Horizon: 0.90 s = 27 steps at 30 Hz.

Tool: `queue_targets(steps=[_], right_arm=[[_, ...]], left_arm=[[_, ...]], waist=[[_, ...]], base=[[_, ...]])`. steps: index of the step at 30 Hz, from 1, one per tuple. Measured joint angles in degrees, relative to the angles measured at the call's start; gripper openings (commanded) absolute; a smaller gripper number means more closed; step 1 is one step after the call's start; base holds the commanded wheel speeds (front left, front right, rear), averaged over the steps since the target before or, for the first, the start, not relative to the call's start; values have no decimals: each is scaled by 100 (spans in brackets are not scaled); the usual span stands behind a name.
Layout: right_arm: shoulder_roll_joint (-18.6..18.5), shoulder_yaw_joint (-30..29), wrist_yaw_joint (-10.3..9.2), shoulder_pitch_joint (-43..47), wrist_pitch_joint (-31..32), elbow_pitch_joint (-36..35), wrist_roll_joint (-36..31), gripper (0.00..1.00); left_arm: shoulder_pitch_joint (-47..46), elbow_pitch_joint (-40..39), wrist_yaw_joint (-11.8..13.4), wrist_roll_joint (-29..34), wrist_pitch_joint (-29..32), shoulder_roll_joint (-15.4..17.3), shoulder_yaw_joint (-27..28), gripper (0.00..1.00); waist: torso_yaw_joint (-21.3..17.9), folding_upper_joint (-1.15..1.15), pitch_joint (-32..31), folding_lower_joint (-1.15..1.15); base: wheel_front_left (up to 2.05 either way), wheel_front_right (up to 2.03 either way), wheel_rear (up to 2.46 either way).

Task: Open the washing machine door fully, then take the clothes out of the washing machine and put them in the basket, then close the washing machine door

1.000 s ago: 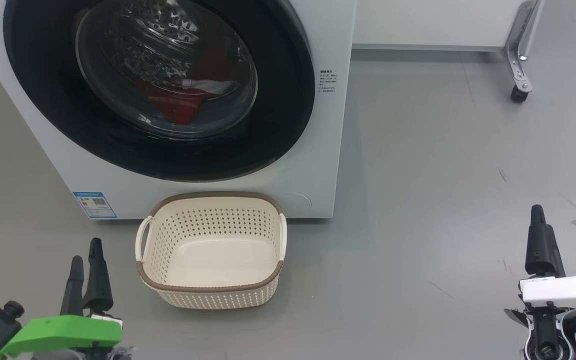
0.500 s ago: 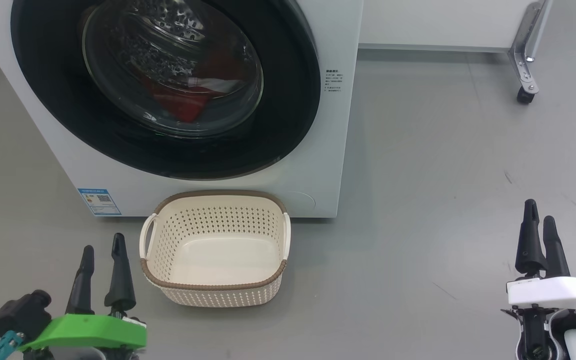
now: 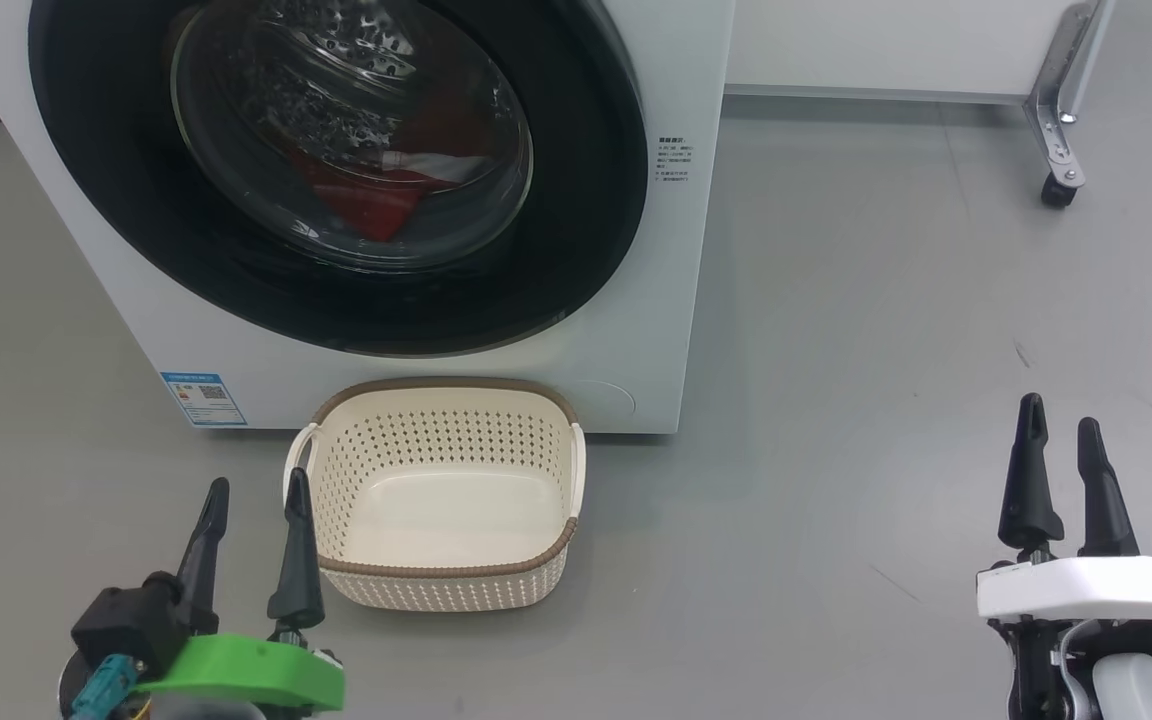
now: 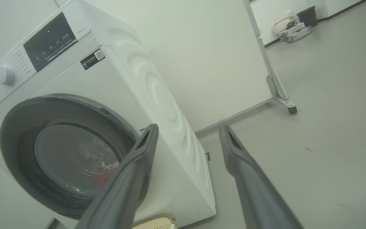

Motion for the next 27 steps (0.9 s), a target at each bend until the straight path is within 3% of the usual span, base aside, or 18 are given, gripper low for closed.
queue_targets(steps=[8, 27], right_arm=[[-8, 197, -77, 25, -101, 132, -958, 100], [-19, 402, -352, 28, -102, 832, -1400, 100]], left_arm=[[13, 171, 200, 388, -116, 13, -212, 100], [81, 769, 531, 583, -115, 31, -495, 100]], waist=[[6, 0, -6, 0], [-30, 0, -34, 0]], base=[[0, 0, 0], [0, 0, 0]])
